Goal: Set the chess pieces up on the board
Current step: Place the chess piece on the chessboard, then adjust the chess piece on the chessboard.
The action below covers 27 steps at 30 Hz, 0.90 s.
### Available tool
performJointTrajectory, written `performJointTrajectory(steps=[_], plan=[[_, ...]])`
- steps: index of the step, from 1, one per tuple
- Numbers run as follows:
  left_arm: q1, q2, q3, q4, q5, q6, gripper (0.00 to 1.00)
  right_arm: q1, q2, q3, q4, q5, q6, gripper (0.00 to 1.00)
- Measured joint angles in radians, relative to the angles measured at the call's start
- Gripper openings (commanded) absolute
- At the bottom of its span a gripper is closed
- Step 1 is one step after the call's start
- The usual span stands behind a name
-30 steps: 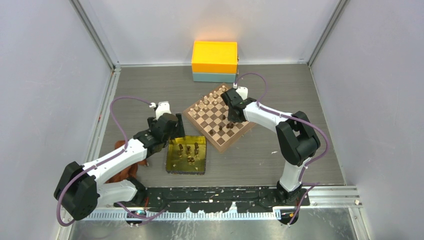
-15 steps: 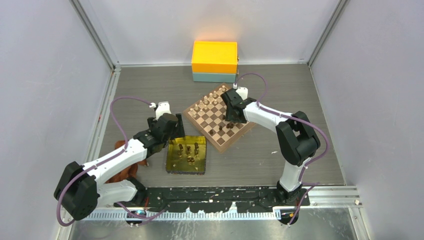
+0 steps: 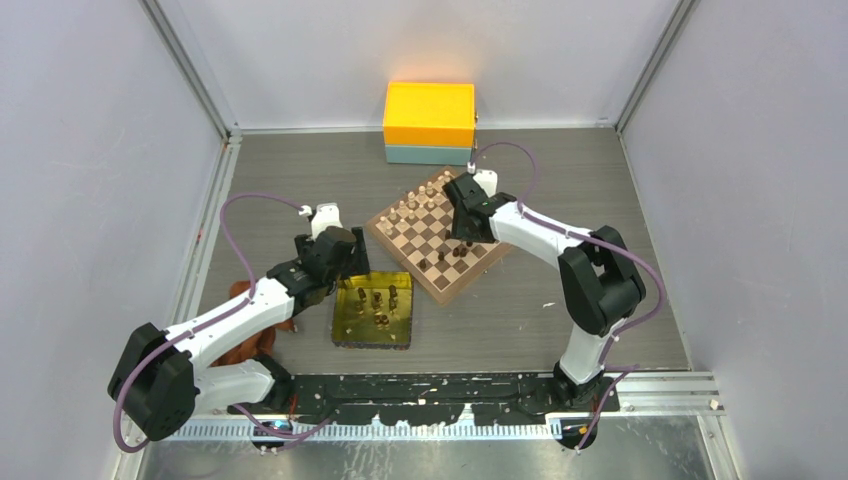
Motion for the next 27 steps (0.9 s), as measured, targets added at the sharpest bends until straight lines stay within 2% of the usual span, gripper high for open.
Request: performJointTrajectory(steps=[12, 27], plan=[[0.0, 0.0, 0.0, 0.0, 0.0, 0.0, 0.93, -0.011, -0.05, 0.092, -0.032, 0.061, -0.01, 0.46], [0.0, 0.01, 0.0, 0.0, 0.0, 0.0, 0.93, -0.104, -0.024, 0.089, -0.034, 0.065, -0.012, 0.42]])
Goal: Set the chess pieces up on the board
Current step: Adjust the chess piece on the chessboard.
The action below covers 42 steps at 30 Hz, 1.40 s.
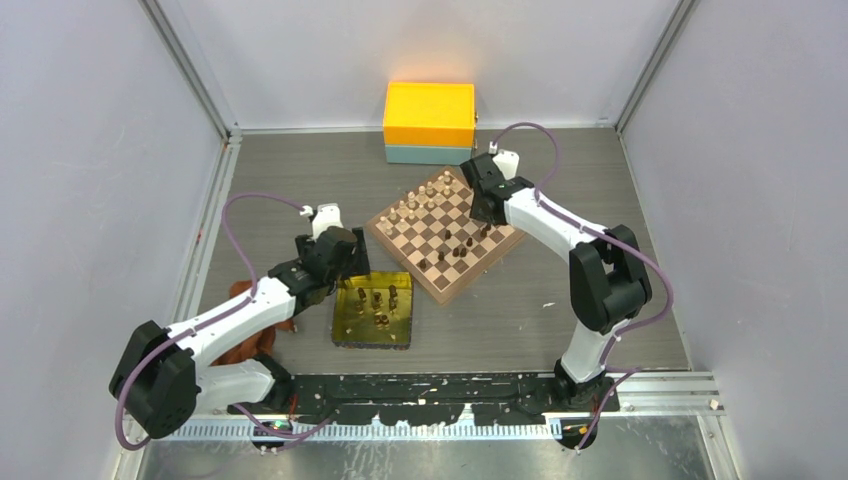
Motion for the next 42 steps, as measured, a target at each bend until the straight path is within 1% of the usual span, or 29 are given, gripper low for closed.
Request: performJointTrajectory(steps=[28, 37, 42], plan=[[0.0, 0.013, 0.0, 0.0, 0.0, 0.0, 0.93, 0.0, 0.042, -0.074, 0.057, -0.054, 0.014, 0.33], [0.0, 0.015, 0.0, 0.0, 0.0, 0.0, 0.93, 0.0, 0.047, -0.074, 0.069, -0.06, 0.014, 0.26], [0.0, 0.015, 0.0, 0.0, 0.0, 0.0, 0.93, 0.0, 0.047, -0.074, 0.07, -0.06, 0.014, 0.25]])
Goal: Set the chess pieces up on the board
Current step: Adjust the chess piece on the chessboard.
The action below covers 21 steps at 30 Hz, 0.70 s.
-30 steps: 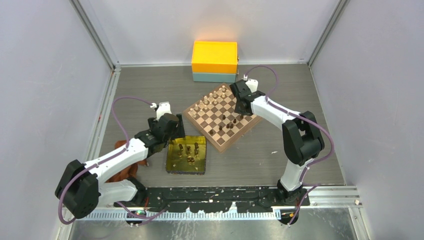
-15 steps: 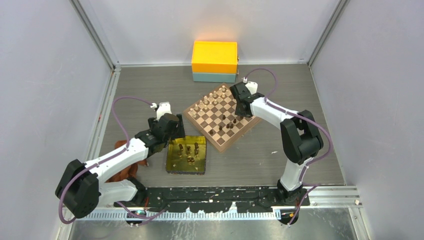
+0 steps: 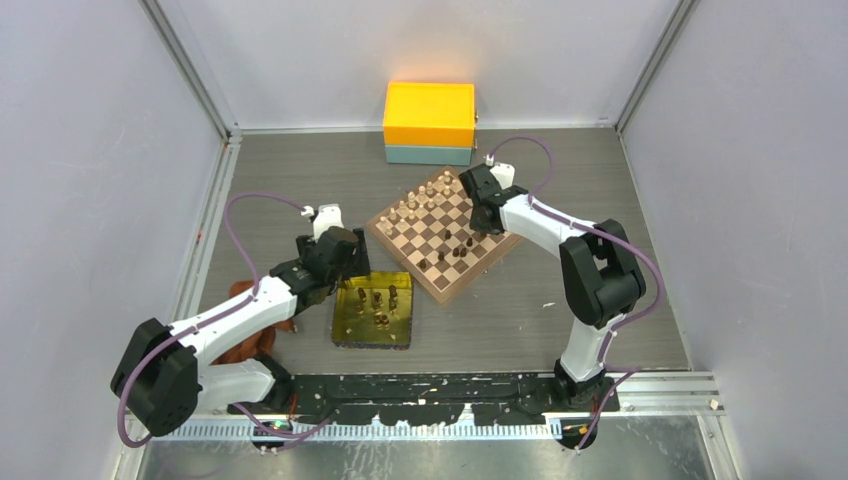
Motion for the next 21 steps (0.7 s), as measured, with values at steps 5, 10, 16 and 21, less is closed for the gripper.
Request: performJointTrajectory(steps=[5, 10, 16, 21], plan=[[0.0, 0.0, 0.0, 0.0, 0.0, 0.0, 0.93, 0.0, 0.005, 0.0, 0.003, 0.0, 0.0, 0.21], [0.0, 0.0, 0.0, 0.0, 0.0, 0.0, 0.93, 0.0, 0.005, -0.001, 0.005, 0.0, 0.0, 0.18], [0.0, 0.0, 0.0, 0.0, 0.0, -0.001, 0.93, 0.0, 0.005, -0.003, 0.007, 0.0, 0.0, 0.16], [0.0, 0.0, 0.0, 0.0, 0.0, -0.001, 0.93, 0.0, 0.005, -0.003, 0.009, -0.002, 0.0, 0.15]])
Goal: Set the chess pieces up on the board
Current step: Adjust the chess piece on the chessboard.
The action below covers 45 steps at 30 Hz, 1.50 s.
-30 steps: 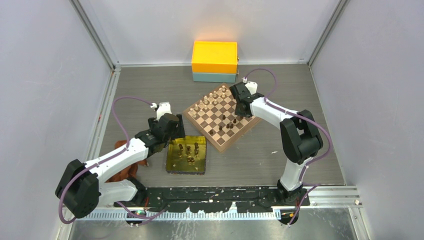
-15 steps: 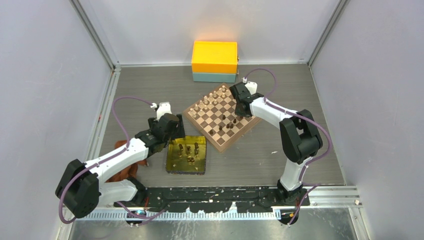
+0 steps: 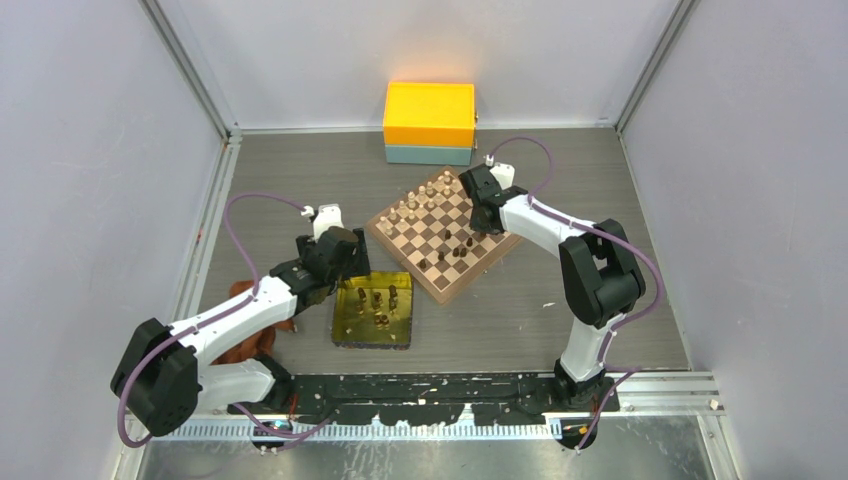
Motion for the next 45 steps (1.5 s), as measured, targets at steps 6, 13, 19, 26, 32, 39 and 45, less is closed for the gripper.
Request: performJointTrajectory(steps=[6, 13, 19, 26, 32, 39, 45], plan=[[0.0, 0.0, 0.0, 0.0, 0.0, 0.0, 0.93, 0.004, 0.0, 0.0, 0.003, -0.004, 0.0, 0.14], [0.0, 0.0, 0.0, 0.0, 0.0, 0.0, 0.93, 0.019, 0.0, 0.0, 0.003, -0.005, 0.0, 0.14], [0.0, 0.0, 0.0, 0.0, 0.0, 0.0, 0.93, 0.03, 0.0, 0.0, 0.003, -0.005, 0.0, 0.14], [0.0, 0.0, 0.0, 0.0, 0.0, 0.0, 0.93, 0.037, 0.0, 0.0, 0.003, -0.004, 0.001, 0.24], [0.0, -0.003, 0.0, -0.001, 0.0, 0.0, 0.93, 0.042, 0.0, 0.0, -0.004, -0.007, 0.006, 0.37], [0.0, -0.004, -0.002, -0.001, 0.0, -0.003, 0.93, 0.045, 0.0, -0.002, -0.006, -0.01, 0.008, 0.29], [0.0, -0.004, -0.006, -0.001, 0.0, -0.004, 0.93, 0.046, 0.0, -0.006, -0.006, -0.01, 0.008, 0.22]])
